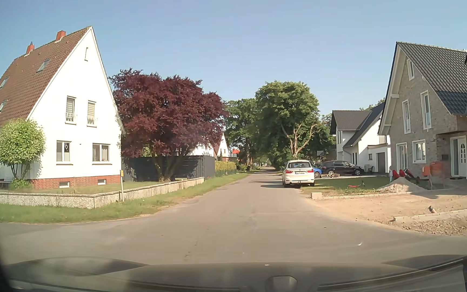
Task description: Follow the waypoints while adhering to traffic rules and regulations
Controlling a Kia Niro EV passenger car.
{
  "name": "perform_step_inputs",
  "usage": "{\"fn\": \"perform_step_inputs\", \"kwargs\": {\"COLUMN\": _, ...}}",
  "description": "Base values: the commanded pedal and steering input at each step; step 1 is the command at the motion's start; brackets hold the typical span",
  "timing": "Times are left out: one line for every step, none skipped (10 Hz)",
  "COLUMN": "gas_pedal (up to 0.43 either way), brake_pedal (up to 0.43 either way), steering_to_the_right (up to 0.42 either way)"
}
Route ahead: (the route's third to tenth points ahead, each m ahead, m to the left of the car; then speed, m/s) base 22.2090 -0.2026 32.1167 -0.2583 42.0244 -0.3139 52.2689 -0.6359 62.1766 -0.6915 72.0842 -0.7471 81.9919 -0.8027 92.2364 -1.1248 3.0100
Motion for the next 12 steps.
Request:
{"fn": "perform_step_inputs", "kwargs": {"gas_pedal": 0.177, "brake_pedal": 0.006, "steering_to_the_right": 0.002}}
{"fn": "perform_step_inputs", "kwargs": {"gas_pedal": 0.177, "brake_pedal": 0.006, "steering_to_the_right": -0.003}}
{"fn": "perform_step_inputs", "kwargs": {"gas_pedal": 0.169, "brake_pedal": 0.006, "steering_to_the_right": -0.007}}
{"fn": "perform_step_inputs", "kwargs": {"gas_pedal": 0.169, "brake_pedal": 0.006, "steering_to_the_right": -0.007}}
{"fn": "perform_step_inputs", "kwargs": {"gas_pedal": 0.169, "brake_pedal": 0.006, "steering_to_the_right": -0.004}}
{"fn": "perform_step_inputs", "kwargs": {"gas_pedal": 0.169, "brake_pedal": 0.006, "steering_to_the_right": 0.001}}
{"fn": "perform_step_inputs", "kwargs": {"gas_pedal": 0.169, "brake_pedal": 0.006, "steering_to_the_right": 0.002}}
{"fn": "perform_step_inputs", "kwargs": {"gas_pedal": 0.169, "brake_pedal": 0.006, "steering_to_the_right": 0.001}}
{"fn": "perform_step_inputs", "kwargs": {"gas_pedal": 0.169, "brake_pedal": 0.006, "steering_to_the_right": -0.003}}
{"fn": "perform_step_inputs", "kwargs": {"gas_pedal": 0.169, "brake_pedal": 0.006, "steering_to_the_right": -0.006}}
{"fn": "perform_step_inputs", "kwargs": {"gas_pedal": 0.169, "brake_pedal": 0.006, "steering_to_the_right": -0.005}}
{"fn": "perform_step_inputs", "kwargs": {"gas_pedal": 0.169, "brake_pedal": 0.006, "steering_to_the_right": 0.001}}
